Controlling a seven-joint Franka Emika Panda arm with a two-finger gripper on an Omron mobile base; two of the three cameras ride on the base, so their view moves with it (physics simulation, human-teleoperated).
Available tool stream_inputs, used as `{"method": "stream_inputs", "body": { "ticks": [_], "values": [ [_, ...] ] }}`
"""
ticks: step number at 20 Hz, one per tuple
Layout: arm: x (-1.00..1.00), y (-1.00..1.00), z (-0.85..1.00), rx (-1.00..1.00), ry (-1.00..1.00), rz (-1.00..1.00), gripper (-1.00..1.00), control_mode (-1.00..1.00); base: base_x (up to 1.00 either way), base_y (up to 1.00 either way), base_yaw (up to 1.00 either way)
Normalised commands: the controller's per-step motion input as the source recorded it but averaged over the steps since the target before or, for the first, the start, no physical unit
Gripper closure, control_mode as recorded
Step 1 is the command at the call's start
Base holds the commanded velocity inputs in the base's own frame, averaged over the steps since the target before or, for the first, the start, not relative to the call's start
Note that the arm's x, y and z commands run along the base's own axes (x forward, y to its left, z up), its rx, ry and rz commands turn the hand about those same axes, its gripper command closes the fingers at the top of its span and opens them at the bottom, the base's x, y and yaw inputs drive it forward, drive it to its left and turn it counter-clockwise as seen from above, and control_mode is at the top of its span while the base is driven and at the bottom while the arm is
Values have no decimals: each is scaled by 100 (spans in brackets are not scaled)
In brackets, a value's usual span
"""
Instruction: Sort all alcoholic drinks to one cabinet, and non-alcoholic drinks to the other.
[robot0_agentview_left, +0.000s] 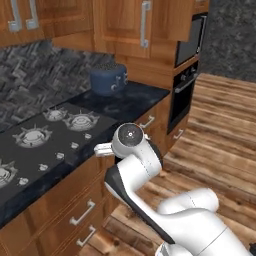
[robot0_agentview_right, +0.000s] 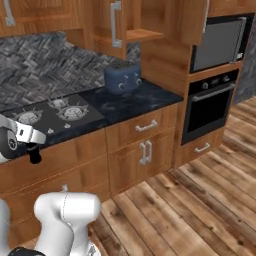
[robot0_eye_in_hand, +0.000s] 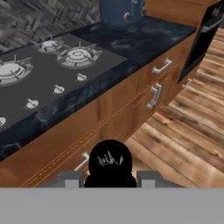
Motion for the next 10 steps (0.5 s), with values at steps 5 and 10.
{"method": "stream_inputs", "body": {
  "ticks": [5, 10],
  "values": [
    [0, 0, 0, 0, 0, 0, 100, 100, 0, -76, -32],
    [0, 0, 0, 0, 0, 0, 100, 100, 2, -71, -30]
  ]
}}
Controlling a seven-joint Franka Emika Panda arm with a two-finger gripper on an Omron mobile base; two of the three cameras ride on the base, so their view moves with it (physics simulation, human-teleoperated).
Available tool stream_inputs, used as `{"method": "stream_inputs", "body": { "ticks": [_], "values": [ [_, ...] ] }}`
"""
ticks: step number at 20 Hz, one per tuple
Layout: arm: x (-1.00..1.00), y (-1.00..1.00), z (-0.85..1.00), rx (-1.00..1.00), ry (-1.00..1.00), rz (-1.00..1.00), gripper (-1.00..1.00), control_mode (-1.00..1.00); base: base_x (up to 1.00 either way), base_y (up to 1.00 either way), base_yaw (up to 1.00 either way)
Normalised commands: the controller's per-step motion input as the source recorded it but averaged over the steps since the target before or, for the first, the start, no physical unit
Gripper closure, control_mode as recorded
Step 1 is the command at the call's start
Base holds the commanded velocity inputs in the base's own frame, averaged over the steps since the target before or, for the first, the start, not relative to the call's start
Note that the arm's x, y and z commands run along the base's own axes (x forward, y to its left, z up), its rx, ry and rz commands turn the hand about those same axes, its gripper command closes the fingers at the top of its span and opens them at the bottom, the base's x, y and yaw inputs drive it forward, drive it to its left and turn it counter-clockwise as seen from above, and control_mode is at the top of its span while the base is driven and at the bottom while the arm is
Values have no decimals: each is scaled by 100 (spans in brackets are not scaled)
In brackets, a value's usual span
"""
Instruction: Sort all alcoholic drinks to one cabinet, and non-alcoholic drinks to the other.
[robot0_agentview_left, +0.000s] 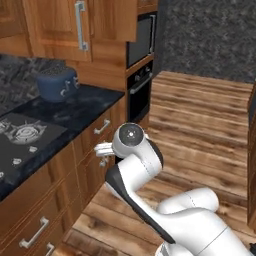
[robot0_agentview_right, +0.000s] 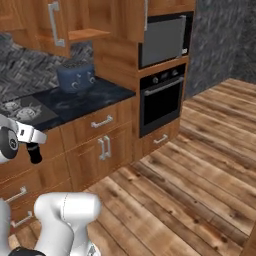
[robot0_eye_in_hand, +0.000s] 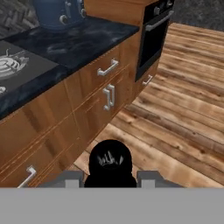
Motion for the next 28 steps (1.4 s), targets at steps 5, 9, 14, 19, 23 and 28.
{"method": "stream_inputs", "body": {
  "ticks": [5, 9, 14, 19, 23, 28],
  "values": [
    [0, 0, 0, 0, 0, 0, 100, 100, 33, -33, -32],
    [0, 0, 0, 0, 0, 0, 100, 100, 49, -13, -32],
    [0, 0, 0, 0, 0, 0, 100, 100, 61, -6, -28],
    [0, 0, 0, 0, 0, 0, 100, 100, 80, 0, -16],
    [0, 0, 0, 0, 0, 0, 100, 100, 100, 0, -10],
    [0, 0, 0, 0, 0, 0, 100, 100, 100, 8, -11]
  ]
}}
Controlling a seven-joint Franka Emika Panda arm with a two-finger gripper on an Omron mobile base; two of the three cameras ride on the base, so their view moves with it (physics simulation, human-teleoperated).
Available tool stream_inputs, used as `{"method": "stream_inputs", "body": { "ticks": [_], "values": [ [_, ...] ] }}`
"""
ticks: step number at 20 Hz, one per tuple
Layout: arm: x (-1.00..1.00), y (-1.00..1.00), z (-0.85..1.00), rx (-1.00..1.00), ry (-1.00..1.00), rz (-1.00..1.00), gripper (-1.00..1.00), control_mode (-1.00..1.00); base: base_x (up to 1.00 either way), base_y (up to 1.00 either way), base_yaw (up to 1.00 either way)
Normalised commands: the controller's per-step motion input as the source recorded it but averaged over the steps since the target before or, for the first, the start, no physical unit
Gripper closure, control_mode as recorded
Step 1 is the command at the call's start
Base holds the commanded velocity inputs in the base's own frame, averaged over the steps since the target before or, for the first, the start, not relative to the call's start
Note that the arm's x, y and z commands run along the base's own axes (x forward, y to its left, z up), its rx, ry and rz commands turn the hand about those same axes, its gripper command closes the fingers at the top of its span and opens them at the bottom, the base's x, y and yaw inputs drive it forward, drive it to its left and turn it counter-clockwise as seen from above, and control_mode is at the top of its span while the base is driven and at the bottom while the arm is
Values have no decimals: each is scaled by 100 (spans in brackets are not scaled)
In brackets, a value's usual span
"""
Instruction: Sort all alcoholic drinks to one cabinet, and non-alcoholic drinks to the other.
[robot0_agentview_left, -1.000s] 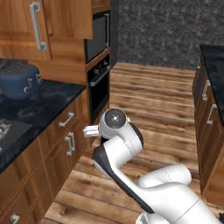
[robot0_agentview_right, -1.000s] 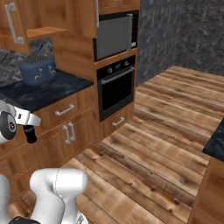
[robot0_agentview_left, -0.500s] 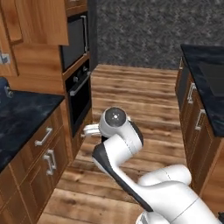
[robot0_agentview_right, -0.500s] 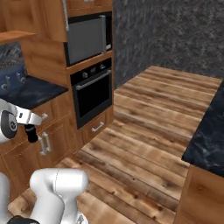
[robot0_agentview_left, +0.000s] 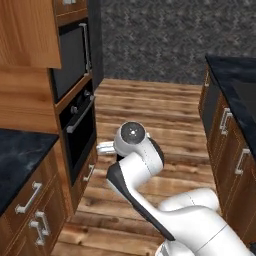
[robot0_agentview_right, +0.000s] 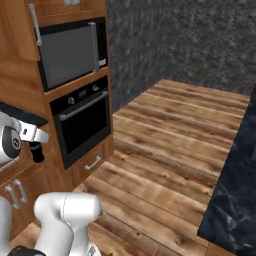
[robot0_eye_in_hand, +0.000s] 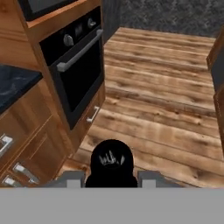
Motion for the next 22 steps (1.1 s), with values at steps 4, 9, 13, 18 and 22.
{"method": "stream_inputs", "body": {
  "ticks": [4, 9, 13, 18, 22],
  "values": [
    [0, 0, 0, 0, 0, 0, 100, 100, 96, 25, -2],
    [0, 0, 0, 0, 0, 0, 100, 100, 84, 43, 6],
    [0, 0, 0, 0, 0, 0, 100, 100, 56, 38, 19],
    [0, 0, 0, 0, 0, 0, 100, 100, 29, 50, 25],
    [0, 0, 0, 0, 0, 0, 100, 100, 26, 52, 26]
  ]
}}
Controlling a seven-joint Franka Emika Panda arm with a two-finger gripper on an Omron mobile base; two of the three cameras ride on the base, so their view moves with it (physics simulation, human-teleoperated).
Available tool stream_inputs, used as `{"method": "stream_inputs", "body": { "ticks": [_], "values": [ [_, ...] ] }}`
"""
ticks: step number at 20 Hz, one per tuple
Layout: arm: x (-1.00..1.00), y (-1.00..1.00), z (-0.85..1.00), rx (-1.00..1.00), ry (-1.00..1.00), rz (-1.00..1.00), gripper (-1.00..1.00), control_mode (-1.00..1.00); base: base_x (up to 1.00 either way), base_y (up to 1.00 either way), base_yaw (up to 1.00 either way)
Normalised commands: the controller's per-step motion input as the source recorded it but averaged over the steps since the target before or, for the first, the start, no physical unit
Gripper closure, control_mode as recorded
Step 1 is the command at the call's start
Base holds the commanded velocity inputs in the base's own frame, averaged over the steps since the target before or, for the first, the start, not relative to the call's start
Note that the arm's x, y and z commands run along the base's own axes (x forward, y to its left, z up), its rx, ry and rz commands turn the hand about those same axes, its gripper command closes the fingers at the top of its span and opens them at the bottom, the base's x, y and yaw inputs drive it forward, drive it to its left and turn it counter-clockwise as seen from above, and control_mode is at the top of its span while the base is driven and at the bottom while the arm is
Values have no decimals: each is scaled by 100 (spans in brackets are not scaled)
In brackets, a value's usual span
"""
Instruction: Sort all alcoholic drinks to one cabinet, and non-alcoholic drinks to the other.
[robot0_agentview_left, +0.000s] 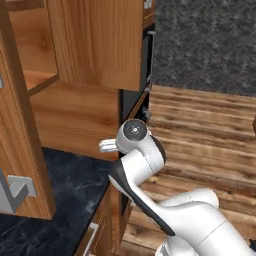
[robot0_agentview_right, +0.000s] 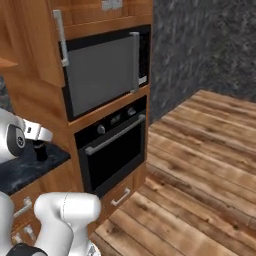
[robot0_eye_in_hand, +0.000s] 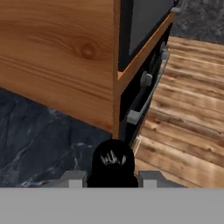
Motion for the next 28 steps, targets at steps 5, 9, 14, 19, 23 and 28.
{"method": "stream_inputs", "body": {
  "ticks": [5, 9, 14, 19, 23, 28],
  "values": [
    [0, 0, 0, 0, 0, 0, 100, 100, 19, 41, 36],
    [0, 0, 0, 0, 0, 0, 100, 100, 8, 29, 39],
    [0, 0, 0, 0, 0, 0, 100, 100, 1, 8, 44],
    [0, 0, 0, 0, 0, 0, 100, 100, 10, -7, 49],
    [0, 0, 0, 0, 0, 0, 100, 100, 27, -14, 51],
    [0, 0, 0, 0, 0, 0, 100, 100, 40, -10, 50]
  ]
}}
